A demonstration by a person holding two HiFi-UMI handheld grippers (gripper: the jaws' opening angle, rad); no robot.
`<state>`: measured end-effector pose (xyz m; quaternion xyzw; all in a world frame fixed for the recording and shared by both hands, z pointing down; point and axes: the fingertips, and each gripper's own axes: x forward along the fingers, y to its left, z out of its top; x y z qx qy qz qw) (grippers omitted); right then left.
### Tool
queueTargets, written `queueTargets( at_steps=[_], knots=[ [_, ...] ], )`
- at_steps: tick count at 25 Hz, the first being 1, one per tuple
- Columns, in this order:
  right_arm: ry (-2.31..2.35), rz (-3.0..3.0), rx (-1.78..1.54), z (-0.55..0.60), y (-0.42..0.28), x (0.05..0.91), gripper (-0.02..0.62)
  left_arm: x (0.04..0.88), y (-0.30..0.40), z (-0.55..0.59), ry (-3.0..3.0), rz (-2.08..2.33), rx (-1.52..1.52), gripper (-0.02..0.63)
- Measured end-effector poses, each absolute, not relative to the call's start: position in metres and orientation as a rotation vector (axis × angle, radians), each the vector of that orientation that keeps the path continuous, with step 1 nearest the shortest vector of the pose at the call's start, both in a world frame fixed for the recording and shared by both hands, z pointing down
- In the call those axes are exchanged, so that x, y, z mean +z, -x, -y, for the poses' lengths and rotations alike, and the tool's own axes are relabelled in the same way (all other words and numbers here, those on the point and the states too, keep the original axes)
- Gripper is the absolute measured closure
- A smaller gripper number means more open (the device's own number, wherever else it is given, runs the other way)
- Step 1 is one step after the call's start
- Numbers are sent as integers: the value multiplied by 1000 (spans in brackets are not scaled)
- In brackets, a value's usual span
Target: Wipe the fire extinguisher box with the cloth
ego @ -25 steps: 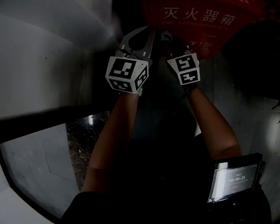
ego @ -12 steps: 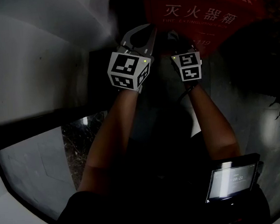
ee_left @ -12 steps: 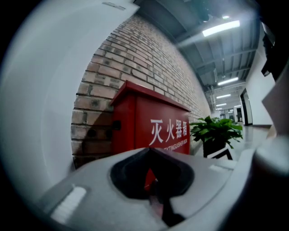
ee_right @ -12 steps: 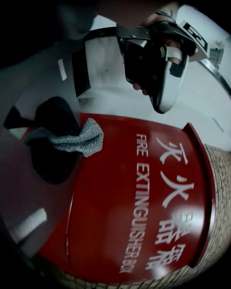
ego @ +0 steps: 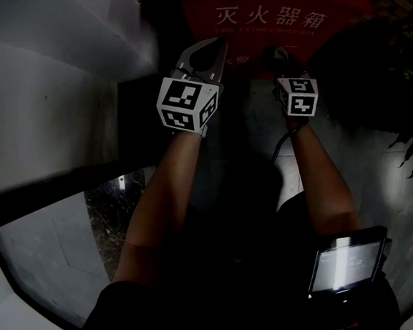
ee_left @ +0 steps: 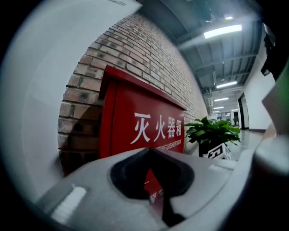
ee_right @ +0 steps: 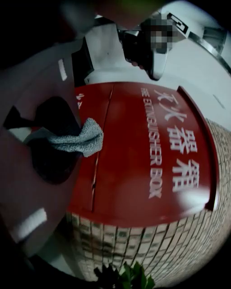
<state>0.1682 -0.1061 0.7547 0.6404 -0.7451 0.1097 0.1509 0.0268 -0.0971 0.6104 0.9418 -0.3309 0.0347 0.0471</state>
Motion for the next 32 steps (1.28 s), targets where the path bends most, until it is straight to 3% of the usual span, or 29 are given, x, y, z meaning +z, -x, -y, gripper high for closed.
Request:
queueTargets(
  at_steps=[6, 17, 21, 27, 32],
  knots=[
    [-2002, 2049, 484, 95, -238, 769, 560, 606, -35, 94, -2873, 1011, 98, 610],
    [-2144, 1931, 699, 84, -272, 800, 560, 610, -39, 92, -2864, 1008, 104, 611],
    [-2021, 1992, 701, 84, -218, 818, 560, 615, -30, 92, -2847, 1017, 120, 611],
    [-1696, 2254, 423, 110, -72, 818, 560, 620, -5, 93, -2854, 1030, 118, 609],
    [-1521, 2361, 254, 114, 10, 829, 560, 676, 14, 92, -2831, 1090, 186, 611]
  ],
)
